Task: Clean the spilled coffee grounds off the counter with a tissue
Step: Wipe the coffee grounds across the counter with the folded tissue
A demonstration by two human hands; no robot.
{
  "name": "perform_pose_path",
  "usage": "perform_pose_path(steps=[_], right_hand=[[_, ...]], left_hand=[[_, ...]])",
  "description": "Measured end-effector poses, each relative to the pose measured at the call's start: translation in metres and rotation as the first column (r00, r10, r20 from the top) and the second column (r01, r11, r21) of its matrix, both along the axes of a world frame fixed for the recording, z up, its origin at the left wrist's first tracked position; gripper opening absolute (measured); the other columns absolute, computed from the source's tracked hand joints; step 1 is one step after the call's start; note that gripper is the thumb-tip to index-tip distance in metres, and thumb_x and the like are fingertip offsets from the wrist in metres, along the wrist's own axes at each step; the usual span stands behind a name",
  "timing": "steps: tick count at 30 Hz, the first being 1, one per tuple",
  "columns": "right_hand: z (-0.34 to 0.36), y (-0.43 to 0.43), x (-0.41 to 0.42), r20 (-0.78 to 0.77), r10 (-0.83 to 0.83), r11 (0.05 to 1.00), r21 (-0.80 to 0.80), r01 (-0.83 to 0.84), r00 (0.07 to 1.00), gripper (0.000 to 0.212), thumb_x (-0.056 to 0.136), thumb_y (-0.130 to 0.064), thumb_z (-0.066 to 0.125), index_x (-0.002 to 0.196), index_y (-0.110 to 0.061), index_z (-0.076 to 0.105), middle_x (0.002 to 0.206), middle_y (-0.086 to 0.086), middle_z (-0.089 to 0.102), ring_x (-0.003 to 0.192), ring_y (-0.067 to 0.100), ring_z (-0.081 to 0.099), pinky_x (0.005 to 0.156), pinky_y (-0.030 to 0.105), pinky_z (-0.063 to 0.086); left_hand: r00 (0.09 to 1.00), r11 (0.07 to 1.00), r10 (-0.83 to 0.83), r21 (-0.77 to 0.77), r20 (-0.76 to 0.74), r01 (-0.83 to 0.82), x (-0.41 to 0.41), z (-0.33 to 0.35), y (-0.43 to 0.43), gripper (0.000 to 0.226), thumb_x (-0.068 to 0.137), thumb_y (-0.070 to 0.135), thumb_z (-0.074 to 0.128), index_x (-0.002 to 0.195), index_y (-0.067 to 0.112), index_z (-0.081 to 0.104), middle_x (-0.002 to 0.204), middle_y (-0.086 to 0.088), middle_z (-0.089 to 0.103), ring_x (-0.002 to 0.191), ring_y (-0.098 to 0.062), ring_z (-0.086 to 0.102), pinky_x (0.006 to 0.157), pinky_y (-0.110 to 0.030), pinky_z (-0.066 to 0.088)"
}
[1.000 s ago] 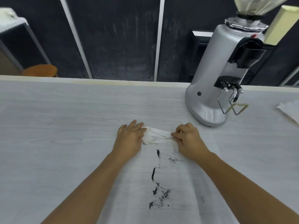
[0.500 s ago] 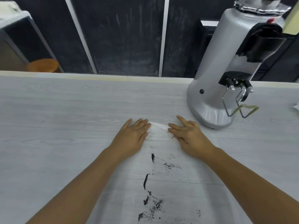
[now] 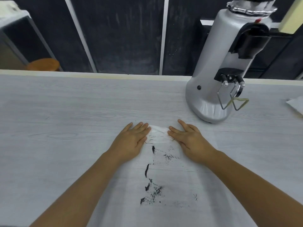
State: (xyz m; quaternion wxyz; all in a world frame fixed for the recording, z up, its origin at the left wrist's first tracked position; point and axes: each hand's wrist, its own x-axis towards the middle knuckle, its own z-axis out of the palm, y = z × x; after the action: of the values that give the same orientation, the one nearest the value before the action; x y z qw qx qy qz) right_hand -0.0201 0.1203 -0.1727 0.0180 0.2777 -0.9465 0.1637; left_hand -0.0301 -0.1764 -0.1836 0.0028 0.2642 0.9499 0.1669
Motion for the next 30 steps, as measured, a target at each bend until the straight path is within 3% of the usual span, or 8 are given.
perform_pose_path(steps=[5, 10, 15, 17, 23, 30], right_hand=[[0.0, -0.004, 0.044, 0.034, -0.017, 1.0, -0.01, 0.018, 0.999, 0.05, 0.098, -0.032, 0.025, 0.145, -0.03, 0.044, 0.152, -0.012, 0.039, 0.15, 0.021, 0.008, 0.119, 0.043, 0.016], [0.0, -0.009, 0.092, 0.035, -0.015, 1.0, -0.006, 0.015, 0.999, 0.052, 0.093, -0.013, 0.043, 0.144, -0.028, 0.046, 0.151, -0.009, 0.042, 0.15, 0.025, 0.013, 0.116, 0.049, 0.023], [0.004, -0.02, 0.143, 0.004, -0.035, 0.999, 0.028, 0.035, 0.999, 0.053, 0.092, -0.018, 0.032, 0.143, -0.027, 0.048, 0.15, -0.009, 0.043, 0.148, 0.027, 0.017, 0.115, 0.047, 0.026], [0.003, -0.025, 0.161, -0.007, -0.036, 0.999, 0.04, 0.036, 0.999, 0.053, 0.091, -0.013, 0.038, 0.141, -0.026, 0.049, 0.149, -0.008, 0.044, 0.148, 0.028, 0.019, 0.114, 0.048, 0.027], [0.001, -0.039, 0.203, -0.021, -0.039, 0.997, 0.059, 0.04, 0.999, 0.059, 0.089, -0.011, 0.033, 0.144, -0.027, 0.045, 0.152, -0.009, 0.039, 0.149, 0.025, 0.014, 0.117, 0.043, 0.02], [0.01, -0.051, 0.2, -0.085, -0.048, 0.999, -0.005, 0.048, 0.995, 0.052, 0.073, 0.001, 0.068, 0.119, -0.024, 0.07, 0.128, -0.004, 0.066, 0.134, 0.032, 0.047, 0.098, 0.047, 0.048]], left_hand=[[1.0, 0.999, -0.026, -0.029, 0.002, 0.026, 0.038, 0.002, -0.004, 0.055, 0.101, 0.045, 0.017, 0.153, 0.03, 0.031, 0.16, 0.012, 0.024, 0.149, -0.004, 0.014, 0.124, -0.036, 0.005], [0.999, 0.999, -0.039, -0.017, 0.004, 0.039, 0.085, 0.004, -0.008, 0.054, 0.102, 0.043, 0.019, 0.152, 0.03, 0.033, 0.159, 0.01, 0.028, 0.149, -0.005, 0.017, 0.124, -0.037, 0.006], [0.999, 0.998, -0.051, -0.047, -0.001, 0.051, 0.13, 0.002, -0.019, 0.052, 0.103, 0.042, 0.019, 0.152, 0.032, 0.031, 0.16, 0.012, 0.026, 0.149, -0.004, 0.016, 0.122, -0.033, 0.001], [0.998, 0.998, -0.055, -0.044, -0.005, 0.055, 0.146, 0.003, -0.023, 0.053, 0.102, 0.041, 0.018, 0.152, 0.031, 0.032, 0.159, 0.012, 0.027, 0.149, -0.005, 0.017, 0.121, -0.032, 0.001], [0.999, 0.999, -0.048, 0.015, -0.014, 0.048, 0.188, 0.003, -0.035, 0.053, 0.102, 0.041, 0.018, 0.151, 0.032, 0.033, 0.158, 0.016, 0.022, 0.148, -0.002, 0.015, 0.121, -0.032, 0.003], [0.995, 0.981, 0.046, 0.193, -0.09, -0.028, 0.198, -0.002, -0.029, 0.043, 0.099, 0.039, 0.037, 0.131, 0.026, 0.063, 0.141, 0.01, 0.056, 0.136, -0.006, 0.045, 0.117, -0.018, 0.017]])
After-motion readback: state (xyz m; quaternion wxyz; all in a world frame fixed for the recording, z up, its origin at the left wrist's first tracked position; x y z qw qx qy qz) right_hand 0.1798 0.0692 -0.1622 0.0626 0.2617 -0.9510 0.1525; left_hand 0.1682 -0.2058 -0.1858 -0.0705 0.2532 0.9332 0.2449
